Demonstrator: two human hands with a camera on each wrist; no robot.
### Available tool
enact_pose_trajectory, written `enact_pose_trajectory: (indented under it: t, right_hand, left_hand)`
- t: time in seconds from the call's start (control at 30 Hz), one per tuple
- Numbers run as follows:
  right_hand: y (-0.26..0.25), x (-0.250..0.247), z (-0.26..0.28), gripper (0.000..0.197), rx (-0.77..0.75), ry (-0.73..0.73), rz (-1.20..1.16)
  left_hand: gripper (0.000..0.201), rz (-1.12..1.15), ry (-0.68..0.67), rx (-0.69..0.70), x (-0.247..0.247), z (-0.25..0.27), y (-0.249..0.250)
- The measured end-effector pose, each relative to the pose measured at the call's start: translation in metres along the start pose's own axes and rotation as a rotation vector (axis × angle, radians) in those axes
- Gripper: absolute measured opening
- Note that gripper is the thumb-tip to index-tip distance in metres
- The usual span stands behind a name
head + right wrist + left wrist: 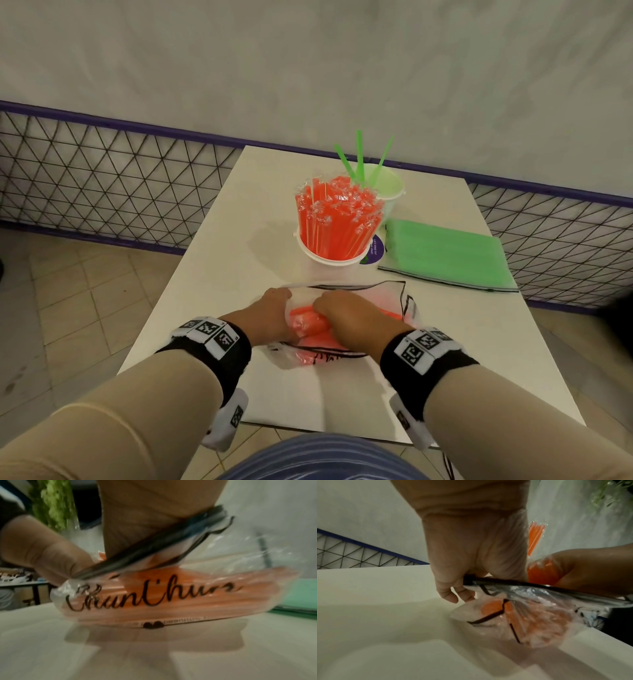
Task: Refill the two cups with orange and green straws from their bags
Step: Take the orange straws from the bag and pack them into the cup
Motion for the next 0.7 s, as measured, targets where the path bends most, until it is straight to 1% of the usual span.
enact_pose_trajectory:
  t: [0.07,0.13,0.17,0.23,0.3,0.33,0.37,0.4,0.43,0.47,0.53,0.57,0.63,0.7]
  right_hand:
    - [0.007,-0.012,0.0,0.02,0.05,0.061,-0.076]
    - [0.018,-0.016,-0.002,0.029,0.112,0.116,-0.193]
    - [0.022,-0.019,-0.002,0.032,0.147,0.128,-0.263]
    - [0.023,-0.026,0.001,0.032,0.2,0.129,-0.383]
    - [0.015,-0.042,0.006,0.028,0.216,0.147,-0.547]
    - [0.008,-0.054,0.01,0.032,0.218,0.192,-0.66]
    - [0.002,-0.067,0.013,0.04,0.218,0.252,-0.762]
    - [-0.005,-0.08,0.017,0.047,0.222,0.327,-0.841]
    - [-0.01,-0.095,0.02,0.047,0.236,0.417,-0.891]
    - [-0.016,-0.11,0.022,0.041,0.255,0.509,-0.933]
    - [-0.022,-0.136,0.024,0.02,0.267,0.684,-1.054]
    - [-0.022,-0.146,0.023,0.014,0.255,0.769,-1.109]
    - [-0.019,-0.159,0.016,0.016,0.271,0.899,-1.13]
    - [-0.01,-0.161,0.003,0.022,0.323,0.969,-1.098]
  left_hand:
    - [0.098,0.011,0.02,0.01,-0.007,0.0,0.002]
    - [0.095,-0.04,0.023,0.03,-0.01,0.0,0.004]
    - [0.094,-0.066,0.013,0.039,-0.011,0.0,0.004]
    - [0.089,-0.092,-0.014,0.054,-0.011,0.001,0.003]
    - [0.073,-0.078,-0.025,0.092,-0.011,0.002,0.004]
    - [0.06,-0.057,-0.006,0.123,-0.012,0.001,0.006]
    - [0.048,-0.018,0.039,0.151,-0.014,0.001,0.01]
    - [0.039,0.039,0.112,0.174,-0.016,0.002,0.013]
    - [0.036,0.107,0.205,0.192,-0.02,0.001,0.017]
    - [0.035,0.175,0.31,0.204,-0.025,0.001,0.022]
    - [0.033,0.288,0.514,0.22,-0.035,0.001,0.035]
    - [0.031,0.335,0.59,0.225,-0.039,0.001,0.042]
    - [0.026,0.374,0.665,0.235,-0.047,-0.004,0.053]
    - [0.026,0.312,0.655,0.232,-0.05,-0.011,0.062]
Point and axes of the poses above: each hand's wrist, its own z-axis away from the middle knuckle, its own x-axis out of the palm, y = z × x, the point moved 2 cm from there along -z, towards the middle knuckle, and after that the axes turned 1 degree about -z, right-handed, at the moved point
